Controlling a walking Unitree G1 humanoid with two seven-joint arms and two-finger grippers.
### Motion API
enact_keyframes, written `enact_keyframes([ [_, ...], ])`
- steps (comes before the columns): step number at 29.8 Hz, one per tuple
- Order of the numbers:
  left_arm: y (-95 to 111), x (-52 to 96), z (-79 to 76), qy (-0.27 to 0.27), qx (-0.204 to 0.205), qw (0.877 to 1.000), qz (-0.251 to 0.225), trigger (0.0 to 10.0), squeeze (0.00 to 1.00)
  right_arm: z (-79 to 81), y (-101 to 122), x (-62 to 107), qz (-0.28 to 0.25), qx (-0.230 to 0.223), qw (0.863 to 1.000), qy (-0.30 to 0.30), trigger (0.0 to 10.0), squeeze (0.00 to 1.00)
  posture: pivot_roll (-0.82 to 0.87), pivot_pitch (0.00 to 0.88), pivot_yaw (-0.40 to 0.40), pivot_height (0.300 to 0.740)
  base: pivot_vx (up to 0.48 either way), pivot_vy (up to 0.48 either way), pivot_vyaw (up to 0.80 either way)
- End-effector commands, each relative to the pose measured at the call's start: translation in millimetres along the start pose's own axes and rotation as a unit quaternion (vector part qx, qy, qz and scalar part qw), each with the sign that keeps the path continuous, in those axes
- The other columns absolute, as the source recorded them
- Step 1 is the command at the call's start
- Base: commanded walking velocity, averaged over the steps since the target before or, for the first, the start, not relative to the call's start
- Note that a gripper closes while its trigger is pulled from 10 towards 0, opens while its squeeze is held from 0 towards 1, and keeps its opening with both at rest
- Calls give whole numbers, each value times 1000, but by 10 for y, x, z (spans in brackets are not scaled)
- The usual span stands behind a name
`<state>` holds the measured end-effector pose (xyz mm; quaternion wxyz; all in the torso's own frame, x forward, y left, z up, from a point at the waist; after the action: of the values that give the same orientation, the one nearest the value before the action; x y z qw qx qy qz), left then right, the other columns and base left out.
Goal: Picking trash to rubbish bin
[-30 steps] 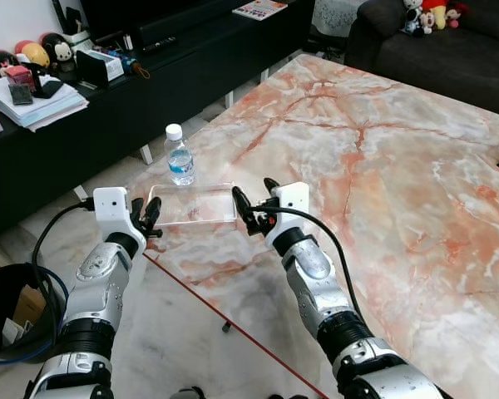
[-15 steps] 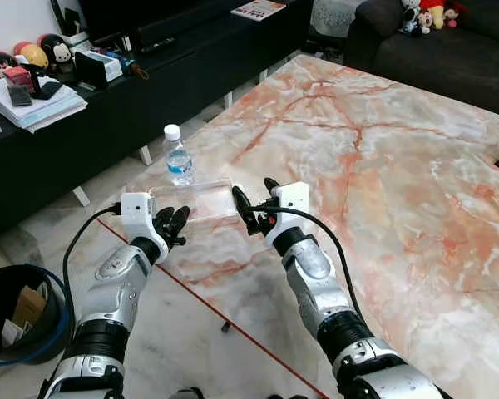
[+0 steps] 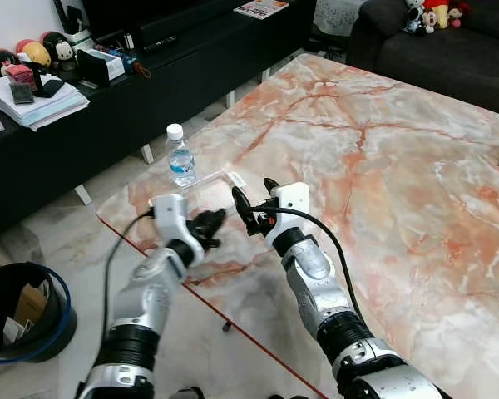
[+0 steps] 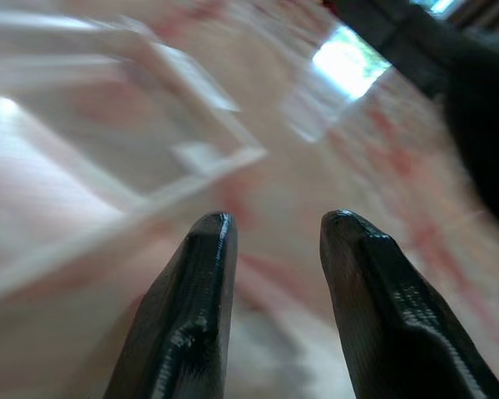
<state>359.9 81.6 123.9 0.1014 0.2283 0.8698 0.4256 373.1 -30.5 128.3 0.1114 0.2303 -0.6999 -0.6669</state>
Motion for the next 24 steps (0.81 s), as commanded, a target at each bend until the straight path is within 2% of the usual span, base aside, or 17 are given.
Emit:
enact_keyframes([
  [1, 10, -50, -145, -23, 1, 1000, 3, 10000, 0, 117, 51, -51, -7, -11, 1000, 10, 10000, 0, 120, 144, -33, 740, 0, 0, 0],
  [4, 3, -94, -262, -38, -10, 999, 4, 10000, 0, 104, 52, -50, -7, -10, 1000, 8, 10000, 0, 116, 144, -31, 740, 0, 0, 0],
  [9, 208, -62, -260, -30, -52, 998, -24, 10000, 0, 79, 49, -46, -6, -9, 1000, 4, 10000, 0, 119, 145, -26, 740, 0, 0, 0],
  [11, 350, -6, -144, -4, -78, 996, -39, 10000, 0, 83, 45, -45, -6, -10, 1000, 3, 10000, 0, 124, 146, -24, 740, 0, 0, 0],
  [15, 513, 114, 73, 34, -100, 993, -51, 10000, 0, 104, 42, -46, -5, -11, 1000, 4, 10000, 0, 127, 147, -20, 740, 0, 0, 0],
  [19, 574, 233, 288, 69, -112, 990, -51, 10000, 0, 123, 42, -49, -5, -13, 1000, 5, 10000, 0, 127, 148, -21, 740, 0, 0, 0],
  [20, 594, 293, 384, 86, -116, 988, -52, 10000, 0, 125, 42, -49, -6, -14, 1000, 6, 10000, 0, 126, 147, -21, 740, 0, 0, 0],
  [23, 620, 348, 474, 105, -120, 986, -55, 10000, 0, 117, 41, -46, -6, -14, 1000, 5, 10000, 0, 124, 145, -21, 740, 0, 0, 0],
  [24, 630, 396, 566, 127, -123, 983, -54, 10000, 0, 102, 40, -44, -5, -12, 1000, 4, 10000, 0, 123, 143, -22, 740, 0, 0, 0],
])
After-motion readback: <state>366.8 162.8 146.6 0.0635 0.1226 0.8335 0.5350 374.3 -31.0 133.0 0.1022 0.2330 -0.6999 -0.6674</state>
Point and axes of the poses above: a point about 5 cm out from each wrist's last joint towards the gripper, its own x axis pointing back from the gripper into the wrist, its own y axis along the axis of the wrist's last joint, z = x × y, the point moved 3 cm from there along -x, pointing out of the wrist towards the gripper, and after that the axes turned 10 degrees about x, right-handed, at the moved point
